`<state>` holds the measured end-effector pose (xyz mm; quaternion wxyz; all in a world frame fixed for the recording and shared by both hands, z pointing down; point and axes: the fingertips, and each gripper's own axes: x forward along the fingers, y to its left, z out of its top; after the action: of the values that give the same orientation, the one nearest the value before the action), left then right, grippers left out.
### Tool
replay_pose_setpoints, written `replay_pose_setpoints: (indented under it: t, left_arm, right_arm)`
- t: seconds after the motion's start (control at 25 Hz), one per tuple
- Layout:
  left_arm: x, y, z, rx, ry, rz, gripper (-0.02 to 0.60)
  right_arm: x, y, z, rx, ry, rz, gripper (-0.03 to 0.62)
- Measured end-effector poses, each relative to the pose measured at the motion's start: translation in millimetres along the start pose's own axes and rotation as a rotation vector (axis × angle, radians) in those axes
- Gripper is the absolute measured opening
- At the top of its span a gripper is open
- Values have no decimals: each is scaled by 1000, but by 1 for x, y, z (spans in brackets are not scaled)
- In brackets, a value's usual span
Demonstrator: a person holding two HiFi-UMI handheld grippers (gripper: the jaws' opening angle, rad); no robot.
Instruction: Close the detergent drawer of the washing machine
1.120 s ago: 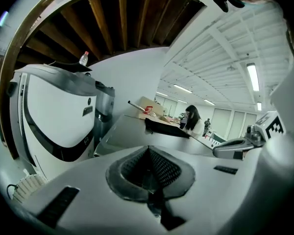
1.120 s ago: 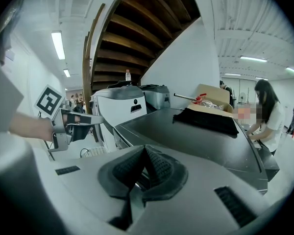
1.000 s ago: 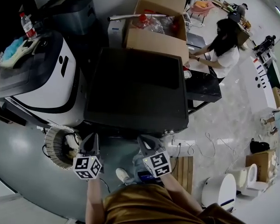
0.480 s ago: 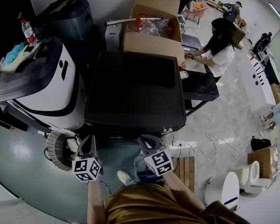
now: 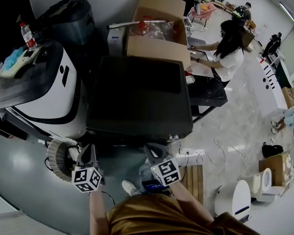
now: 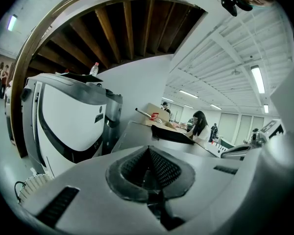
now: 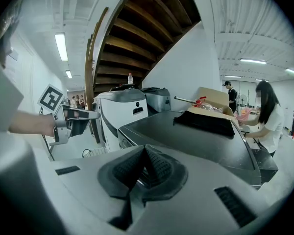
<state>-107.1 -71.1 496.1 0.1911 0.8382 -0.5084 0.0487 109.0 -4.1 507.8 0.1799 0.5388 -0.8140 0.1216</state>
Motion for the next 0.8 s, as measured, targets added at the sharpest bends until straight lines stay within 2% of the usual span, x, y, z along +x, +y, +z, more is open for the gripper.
replay_pose_setpoints:
  t: [0.8]
  left_arm:
    - [10,-2,-6,-21,10,-12,25]
  right_arm:
    - [-1,-2,3,-3,-9,-34,12]
